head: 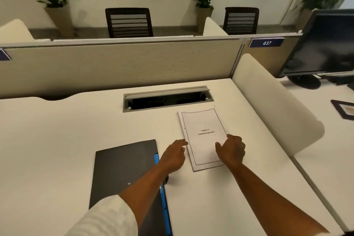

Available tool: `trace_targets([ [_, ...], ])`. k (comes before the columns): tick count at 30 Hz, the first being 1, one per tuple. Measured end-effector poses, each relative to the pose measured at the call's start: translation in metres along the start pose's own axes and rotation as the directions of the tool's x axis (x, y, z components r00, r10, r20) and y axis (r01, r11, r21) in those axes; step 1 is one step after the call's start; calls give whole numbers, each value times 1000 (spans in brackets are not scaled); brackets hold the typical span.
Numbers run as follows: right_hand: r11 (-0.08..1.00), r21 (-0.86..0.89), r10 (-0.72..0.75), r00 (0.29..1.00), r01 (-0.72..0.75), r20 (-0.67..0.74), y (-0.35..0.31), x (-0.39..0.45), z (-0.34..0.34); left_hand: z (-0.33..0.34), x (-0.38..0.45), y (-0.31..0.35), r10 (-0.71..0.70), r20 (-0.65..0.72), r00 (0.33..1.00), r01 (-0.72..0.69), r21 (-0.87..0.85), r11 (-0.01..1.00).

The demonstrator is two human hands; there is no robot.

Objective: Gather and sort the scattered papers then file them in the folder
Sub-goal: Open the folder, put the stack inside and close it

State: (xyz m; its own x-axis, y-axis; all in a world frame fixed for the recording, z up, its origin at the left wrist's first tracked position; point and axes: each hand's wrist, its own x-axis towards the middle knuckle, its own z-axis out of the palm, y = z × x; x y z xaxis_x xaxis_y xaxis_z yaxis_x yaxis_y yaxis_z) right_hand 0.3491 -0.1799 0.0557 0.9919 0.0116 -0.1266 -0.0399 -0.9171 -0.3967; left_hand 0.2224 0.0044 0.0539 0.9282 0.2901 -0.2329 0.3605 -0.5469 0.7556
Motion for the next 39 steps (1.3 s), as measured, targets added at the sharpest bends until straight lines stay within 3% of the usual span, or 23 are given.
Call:
trace_targets([
  [5,995,-38,98,995,-96,33,13,23,5,5,21,-12,30,204,979,-80,245,966],
  [10,990,7,140,990,-141,9,15,39,8,11,31,-18,-15,211,977,-54,316,947],
  [14,983,-4,184,979,-185,91,13,54,4,12,35,-19,-10,218,976,-82,410,908],
  [20,954,171,193,941,-246,280,20,84,-10,12,36,-11,-25,231,973,-90,474,876],
  [25,854,389,168,891,-346,422,23,90,-19,11,27,-7,-23,214,977,-81,463,883],
  [32,852,412,126,890,-323,438,11,78,-34,13,20,2,-67,208,976,-50,512,857],
  [36,948,280,43,934,-150,354,15,59,-37,7,23,4,-81,238,968,-73,573,816],
  [39,922,386,-82,950,-42,300,21,46,-42,3,18,0,-99,113,989,61,299,952],
])
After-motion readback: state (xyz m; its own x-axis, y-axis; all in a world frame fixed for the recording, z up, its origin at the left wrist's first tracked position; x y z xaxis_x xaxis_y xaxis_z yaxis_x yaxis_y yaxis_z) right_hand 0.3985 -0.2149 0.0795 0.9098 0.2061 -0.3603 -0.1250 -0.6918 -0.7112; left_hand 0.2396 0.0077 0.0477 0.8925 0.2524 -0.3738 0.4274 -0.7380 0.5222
